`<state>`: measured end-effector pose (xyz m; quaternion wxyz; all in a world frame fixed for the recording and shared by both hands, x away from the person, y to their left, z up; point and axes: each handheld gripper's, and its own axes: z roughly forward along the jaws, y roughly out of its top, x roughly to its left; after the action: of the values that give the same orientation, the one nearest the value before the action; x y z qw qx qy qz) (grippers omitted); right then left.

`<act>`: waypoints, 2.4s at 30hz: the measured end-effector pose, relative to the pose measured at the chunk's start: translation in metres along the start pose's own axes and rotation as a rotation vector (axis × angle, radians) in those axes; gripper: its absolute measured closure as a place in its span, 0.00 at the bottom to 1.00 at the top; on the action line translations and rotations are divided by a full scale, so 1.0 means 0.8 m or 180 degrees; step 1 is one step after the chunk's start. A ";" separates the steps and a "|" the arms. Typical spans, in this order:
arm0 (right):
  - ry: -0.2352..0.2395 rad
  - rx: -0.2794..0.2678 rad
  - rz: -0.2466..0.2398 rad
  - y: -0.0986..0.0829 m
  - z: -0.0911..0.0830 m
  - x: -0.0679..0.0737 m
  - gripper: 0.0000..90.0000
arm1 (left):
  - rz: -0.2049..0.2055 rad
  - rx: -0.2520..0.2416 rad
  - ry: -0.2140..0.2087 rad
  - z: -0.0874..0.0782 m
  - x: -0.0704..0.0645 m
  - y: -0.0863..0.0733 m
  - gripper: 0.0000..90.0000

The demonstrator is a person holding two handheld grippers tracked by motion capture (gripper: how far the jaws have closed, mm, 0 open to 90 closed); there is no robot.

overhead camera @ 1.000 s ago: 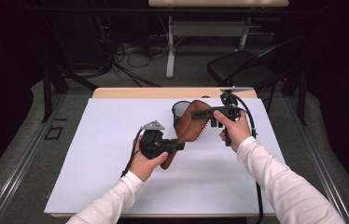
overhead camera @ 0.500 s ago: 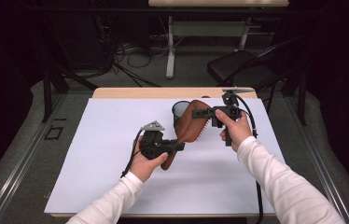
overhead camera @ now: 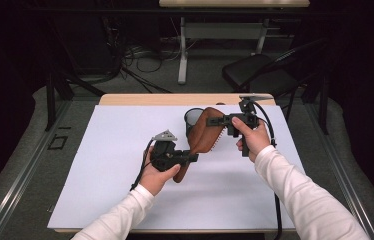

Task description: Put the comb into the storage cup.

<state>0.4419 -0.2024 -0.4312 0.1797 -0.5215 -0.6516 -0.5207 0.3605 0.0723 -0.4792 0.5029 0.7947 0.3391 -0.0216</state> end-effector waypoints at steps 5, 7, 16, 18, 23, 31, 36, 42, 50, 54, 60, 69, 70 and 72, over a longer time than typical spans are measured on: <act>0.0051 0.0002 0.0054 0.000 0.000 0.000 0.53 | 0.0014 -0.0018 0.0011 0.000 -0.001 0.000 0.81; 0.0057 0.0002 0.0057 0.000 -0.001 0.000 0.53 | 0.0016 -0.0020 0.0011 0.000 -0.001 0.000 0.81; 0.0100 0.0030 0.0138 0.001 0.000 -0.001 0.54 | 0.0027 -0.0017 0.0020 -0.001 -0.001 -0.001 0.81; 0.0108 0.0044 0.0153 0.001 0.000 -0.002 0.54 | 0.0027 -0.0023 0.0018 -0.001 -0.001 -0.001 0.81; 0.0130 0.0059 0.0222 0.001 -0.001 -0.004 0.55 | 0.0032 -0.0028 0.0029 -0.002 -0.002 -0.001 0.81; 0.0153 0.0112 0.0295 0.000 -0.001 -0.006 0.55 | 0.0058 -0.0033 0.0043 -0.003 -0.001 -0.003 0.80; 0.0163 0.0118 0.0331 0.000 0.000 -0.007 0.56 | 0.0057 -0.0042 0.0046 -0.004 -0.002 -0.003 0.80; 0.0172 0.0127 0.0334 0.001 0.000 -0.007 0.56 | 0.0063 -0.0053 0.0073 -0.005 -0.001 -0.003 0.80; 0.0194 0.0112 0.0322 0.001 0.000 -0.007 0.56 | 0.0070 -0.0083 0.0096 -0.007 -0.001 -0.003 0.77; 0.0212 0.0079 0.0345 0.002 0.000 -0.007 0.56 | 0.0063 -0.0089 0.0118 -0.009 0.000 -0.003 0.74; 0.0208 0.0077 0.0350 0.003 -0.003 -0.008 0.56 | 0.0034 -0.0120 0.0153 -0.011 0.001 -0.004 0.69; 0.0195 0.0031 0.0358 0.006 -0.008 -0.009 0.56 | -0.0003 -0.0161 0.0196 -0.017 0.001 -0.005 0.64; 0.0188 0.0022 0.0365 0.006 -0.009 -0.009 0.56 | -0.0004 -0.0167 0.0202 -0.018 0.001 -0.005 0.63; 0.0184 0.0012 0.0363 0.007 -0.011 -0.010 0.56 | -0.0017 -0.0177 0.0213 -0.020 0.001 -0.005 0.62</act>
<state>0.4470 -0.2142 -0.4310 0.2288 -0.5421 -0.6164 -0.5233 0.3539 0.0867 -0.4749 0.5131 0.7798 0.3584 0.0132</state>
